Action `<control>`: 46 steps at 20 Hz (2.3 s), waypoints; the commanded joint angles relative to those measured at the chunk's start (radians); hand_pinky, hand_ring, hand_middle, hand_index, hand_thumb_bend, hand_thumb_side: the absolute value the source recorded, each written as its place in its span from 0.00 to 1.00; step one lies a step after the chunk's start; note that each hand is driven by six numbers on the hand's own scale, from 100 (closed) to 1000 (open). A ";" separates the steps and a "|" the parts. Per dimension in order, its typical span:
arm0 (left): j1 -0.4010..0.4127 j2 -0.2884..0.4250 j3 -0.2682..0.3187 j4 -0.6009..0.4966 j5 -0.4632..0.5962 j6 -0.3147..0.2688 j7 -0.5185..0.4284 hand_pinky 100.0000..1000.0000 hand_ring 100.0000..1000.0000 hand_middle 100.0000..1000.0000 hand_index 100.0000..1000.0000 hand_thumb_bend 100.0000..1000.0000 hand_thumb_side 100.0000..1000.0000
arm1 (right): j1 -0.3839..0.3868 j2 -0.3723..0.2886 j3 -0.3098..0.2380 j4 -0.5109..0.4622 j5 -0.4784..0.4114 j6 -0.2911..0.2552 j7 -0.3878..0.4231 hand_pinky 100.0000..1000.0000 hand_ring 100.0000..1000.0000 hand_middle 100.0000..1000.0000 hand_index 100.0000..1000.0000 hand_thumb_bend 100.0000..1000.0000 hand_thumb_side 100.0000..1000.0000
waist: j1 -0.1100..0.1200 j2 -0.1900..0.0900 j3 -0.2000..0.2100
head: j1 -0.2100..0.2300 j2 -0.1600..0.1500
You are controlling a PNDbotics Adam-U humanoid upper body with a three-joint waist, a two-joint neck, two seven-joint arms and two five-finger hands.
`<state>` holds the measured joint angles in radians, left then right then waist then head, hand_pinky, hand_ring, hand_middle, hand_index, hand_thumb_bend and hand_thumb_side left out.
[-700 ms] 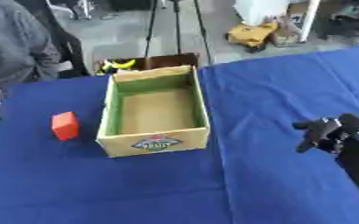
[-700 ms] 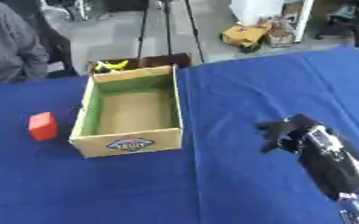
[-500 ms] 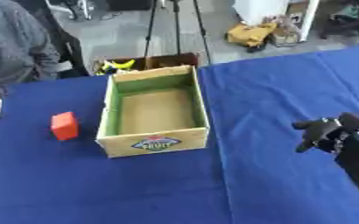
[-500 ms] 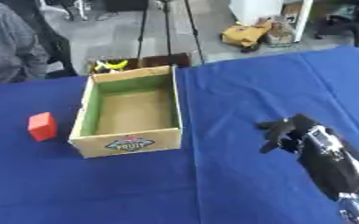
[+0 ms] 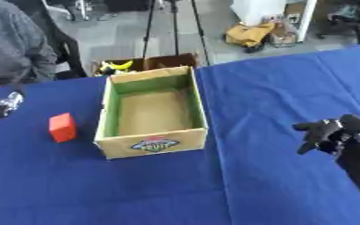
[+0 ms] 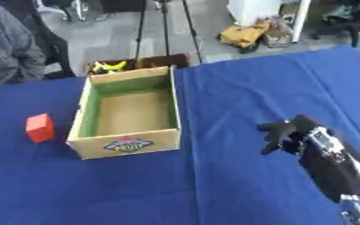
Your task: Pick up objects on the table and place them in the box.
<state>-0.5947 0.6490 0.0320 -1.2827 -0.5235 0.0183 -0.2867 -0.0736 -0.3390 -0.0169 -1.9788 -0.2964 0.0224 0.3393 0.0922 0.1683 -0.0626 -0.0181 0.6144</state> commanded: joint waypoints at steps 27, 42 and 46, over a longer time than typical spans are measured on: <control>-0.229 -0.095 -0.004 0.488 -0.452 -0.165 -0.069 0.67 0.77 0.67 0.82 0.46 0.31 | -0.016 -0.030 0.019 -0.009 0.013 -0.001 0.029 0.53 0.81 0.49 0.50 0.00 0.84 | 0.022 -0.004 -0.057 | 0.021 0.004; -0.218 -0.105 -0.006 0.500 -0.471 -0.125 0.006 0.65 0.71 0.65 0.80 0.37 0.27 | -0.020 -0.029 0.020 -0.007 0.020 -0.001 0.032 0.53 0.81 0.49 0.50 0.00 0.85 | 0.026 0.003 -0.061 | 0.018 0.003; -0.214 -0.107 -0.010 0.514 -0.465 -0.126 -0.048 0.64 0.66 0.64 0.80 0.36 0.29 | -0.021 -0.028 0.020 -0.007 0.021 -0.001 0.033 0.53 0.81 0.49 0.50 0.00 0.85 | 0.025 0.005 -0.063 | 0.017 0.003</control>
<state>-0.7975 0.5188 0.0221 -0.7649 -0.9915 -0.1075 -0.3198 -0.0848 -0.3486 0.0044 -1.9757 -0.2828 0.0248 0.3679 0.1213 0.1852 -0.1244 -0.0019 0.6153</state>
